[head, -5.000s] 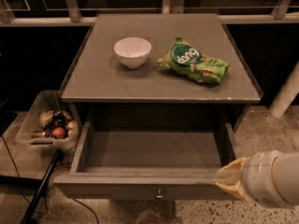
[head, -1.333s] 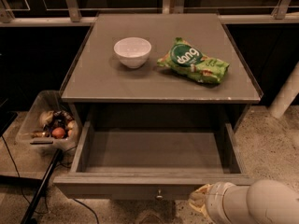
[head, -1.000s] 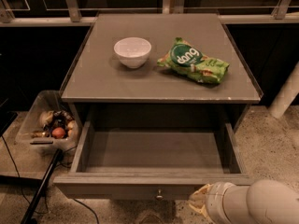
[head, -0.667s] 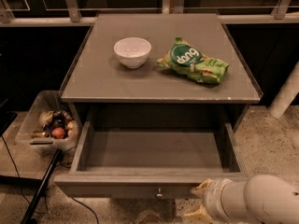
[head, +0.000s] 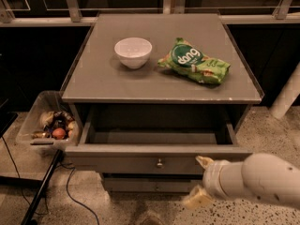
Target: Close top drawer
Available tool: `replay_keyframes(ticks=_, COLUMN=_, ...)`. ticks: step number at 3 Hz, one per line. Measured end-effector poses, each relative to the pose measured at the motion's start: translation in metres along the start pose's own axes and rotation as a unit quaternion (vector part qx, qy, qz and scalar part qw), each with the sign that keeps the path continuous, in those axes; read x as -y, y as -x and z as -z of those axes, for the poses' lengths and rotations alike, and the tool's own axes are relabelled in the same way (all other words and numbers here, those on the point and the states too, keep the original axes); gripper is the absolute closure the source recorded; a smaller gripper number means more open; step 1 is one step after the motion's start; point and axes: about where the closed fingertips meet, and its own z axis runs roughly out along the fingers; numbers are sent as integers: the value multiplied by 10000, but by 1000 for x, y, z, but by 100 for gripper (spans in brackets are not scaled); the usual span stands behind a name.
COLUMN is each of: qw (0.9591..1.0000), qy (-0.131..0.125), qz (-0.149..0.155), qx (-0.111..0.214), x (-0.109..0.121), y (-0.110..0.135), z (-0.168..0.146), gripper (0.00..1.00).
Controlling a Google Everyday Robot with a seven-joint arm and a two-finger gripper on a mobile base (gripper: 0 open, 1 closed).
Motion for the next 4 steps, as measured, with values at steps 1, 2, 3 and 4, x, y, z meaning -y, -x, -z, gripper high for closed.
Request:
replay_keyframes(ticks=1, qw=9994, qy=-64, qz=207, qx=272, x=45, y=26, z=-9, gripper=41)
replay_keyframes(ticks=2, qw=9984, qy=-103, qz=377, qx=401, x=82, y=42, z=-18, gripper=64)
replay_keyframes(ticks=3, qw=9982, qy=-148, qz=389, qx=439, x=89, y=46, z=-17, gripper=63)
replay_keyframes(ticks=4, qw=9982, qy=-148, qz=389, qx=439, x=89, y=46, z=-17, gripper=40)
